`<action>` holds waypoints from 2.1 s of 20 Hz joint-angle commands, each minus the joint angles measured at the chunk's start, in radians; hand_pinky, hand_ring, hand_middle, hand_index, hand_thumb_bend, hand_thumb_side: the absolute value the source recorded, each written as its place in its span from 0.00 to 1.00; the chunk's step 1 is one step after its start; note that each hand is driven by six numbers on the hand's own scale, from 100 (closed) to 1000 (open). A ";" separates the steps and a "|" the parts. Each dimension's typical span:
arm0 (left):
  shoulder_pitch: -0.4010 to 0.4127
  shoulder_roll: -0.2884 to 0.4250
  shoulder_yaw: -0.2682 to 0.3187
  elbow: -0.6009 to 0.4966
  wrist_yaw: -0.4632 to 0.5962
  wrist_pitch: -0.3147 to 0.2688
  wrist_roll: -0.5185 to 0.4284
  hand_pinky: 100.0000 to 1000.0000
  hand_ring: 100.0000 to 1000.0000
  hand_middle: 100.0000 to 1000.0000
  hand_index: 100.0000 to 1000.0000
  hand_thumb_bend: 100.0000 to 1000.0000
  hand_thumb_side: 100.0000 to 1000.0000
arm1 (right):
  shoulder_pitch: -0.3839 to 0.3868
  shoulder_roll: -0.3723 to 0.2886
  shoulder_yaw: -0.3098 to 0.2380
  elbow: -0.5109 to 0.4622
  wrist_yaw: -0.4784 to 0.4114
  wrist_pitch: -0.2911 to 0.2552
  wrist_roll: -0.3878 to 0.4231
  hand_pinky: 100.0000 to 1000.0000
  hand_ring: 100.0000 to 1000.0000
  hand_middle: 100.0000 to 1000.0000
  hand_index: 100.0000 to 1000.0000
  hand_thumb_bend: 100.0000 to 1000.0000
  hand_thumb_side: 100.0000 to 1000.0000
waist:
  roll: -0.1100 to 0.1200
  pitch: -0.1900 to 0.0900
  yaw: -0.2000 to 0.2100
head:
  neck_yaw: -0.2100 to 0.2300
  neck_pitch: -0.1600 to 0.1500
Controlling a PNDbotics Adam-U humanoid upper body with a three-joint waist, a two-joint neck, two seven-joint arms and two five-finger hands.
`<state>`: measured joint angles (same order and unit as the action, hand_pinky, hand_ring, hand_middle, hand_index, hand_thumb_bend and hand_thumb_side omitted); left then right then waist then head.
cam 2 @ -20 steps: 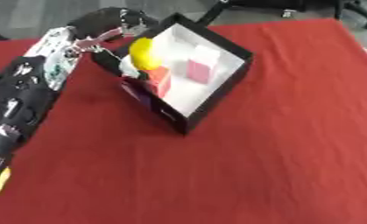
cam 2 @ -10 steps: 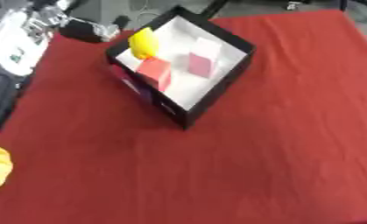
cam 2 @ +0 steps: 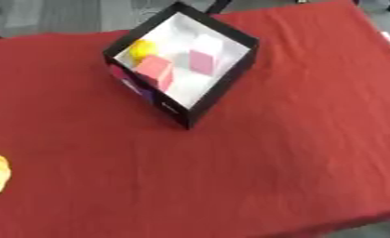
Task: Pick up objects on the table and place them in the box.
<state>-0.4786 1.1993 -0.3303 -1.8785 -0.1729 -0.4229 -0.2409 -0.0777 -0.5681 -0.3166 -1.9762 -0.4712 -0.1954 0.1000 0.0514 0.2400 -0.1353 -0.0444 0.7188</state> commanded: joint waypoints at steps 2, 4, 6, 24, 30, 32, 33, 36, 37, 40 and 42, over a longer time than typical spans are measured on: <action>0.131 0.082 0.039 -0.066 -0.085 0.064 -0.029 0.78 0.80 0.73 0.88 0.32 0.61 | 0.006 -0.013 -0.012 -0.021 0.025 -0.008 0.006 0.89 0.83 0.79 0.89 0.00 0.59 | -0.003 -0.020 0.002 | -0.004 -0.001; 0.186 0.078 0.050 -0.052 -0.148 0.077 -0.021 0.80 0.82 0.76 0.89 0.40 0.60 | 0.011 -0.005 -0.012 -0.018 0.037 -0.010 0.010 0.89 0.83 0.79 0.89 0.00 0.59 | -0.005 -0.017 0.005 | -0.003 0.002; 0.224 0.068 0.057 -0.020 -0.220 0.081 -0.009 0.80 0.83 0.78 0.90 0.45 0.58 | 0.015 0.003 -0.011 -0.014 0.050 -0.010 0.015 0.89 0.83 0.79 0.89 0.00 0.60 | -0.008 -0.015 0.008 | 0.003 0.004; 0.215 -0.067 0.025 0.267 -0.363 0.109 0.002 0.76 0.76 0.68 0.84 0.51 0.48 | 0.021 0.037 0.003 0.007 0.099 -0.015 0.048 0.89 0.83 0.79 0.89 0.00 0.63 | -0.021 -0.006 0.010 | 0.029 0.005; 0.176 -0.105 -0.008 0.314 -0.398 0.103 -0.041 0.75 0.76 0.67 0.83 0.52 0.48 | 0.018 0.040 0.004 0.008 0.101 -0.013 0.051 0.89 0.83 0.79 0.89 0.00 0.63 | -0.020 -0.004 0.006 | 0.038 0.005; 0.173 -0.110 -0.011 0.319 -0.417 0.103 -0.058 0.75 0.76 0.67 0.83 0.52 0.47 | 0.019 0.040 0.003 0.007 0.101 -0.013 0.050 0.89 0.83 0.79 0.89 0.00 0.63 | -0.019 -0.003 0.006 | 0.039 0.005; 0.171 -0.112 -0.012 0.321 -0.423 0.104 -0.062 0.74 0.75 0.67 0.82 0.52 0.46 | 0.019 0.040 0.002 0.008 0.101 -0.013 0.050 0.89 0.83 0.79 0.89 0.00 0.63 | -0.019 -0.003 0.006 | 0.040 0.005; 0.168 -0.121 -0.017 0.332 -0.432 0.105 -0.068 0.74 0.75 0.65 0.80 0.49 0.42 | 0.017 0.041 0.003 0.009 0.101 -0.011 0.053 0.89 0.83 0.79 0.89 0.00 0.63 | -0.019 -0.003 0.006 | 0.040 0.005; 0.167 -0.124 -0.018 0.335 -0.431 0.105 -0.070 0.74 0.74 0.64 0.79 0.46 0.39 | 0.017 0.042 0.002 0.009 0.100 -0.011 0.053 0.89 0.83 0.79 0.89 0.00 0.63 | -0.019 -0.003 0.006 | 0.039 0.004; 0.169 -0.130 -0.021 0.339 -0.423 0.104 -0.075 0.72 0.71 0.59 0.74 0.42 0.29 | 0.018 0.041 0.001 0.008 0.097 -0.012 0.052 0.89 0.83 0.79 0.89 0.00 0.63 | -0.020 -0.003 0.006 | 0.038 0.007; 0.172 -0.132 -0.021 0.334 -0.415 0.106 -0.076 0.71 0.69 0.57 0.72 0.38 0.19 | 0.018 0.041 0.000 0.008 0.097 -0.013 0.053 0.89 0.83 0.79 0.89 0.00 0.63 | -0.020 -0.003 0.006 | 0.038 0.008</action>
<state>-0.3062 1.0461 -0.3538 -1.5488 -0.5871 -0.3202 -0.3114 -0.0530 -0.5063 -0.3072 -1.9615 -0.3745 -0.2066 0.1512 0.0455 0.2412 -0.1288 -0.0073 0.7264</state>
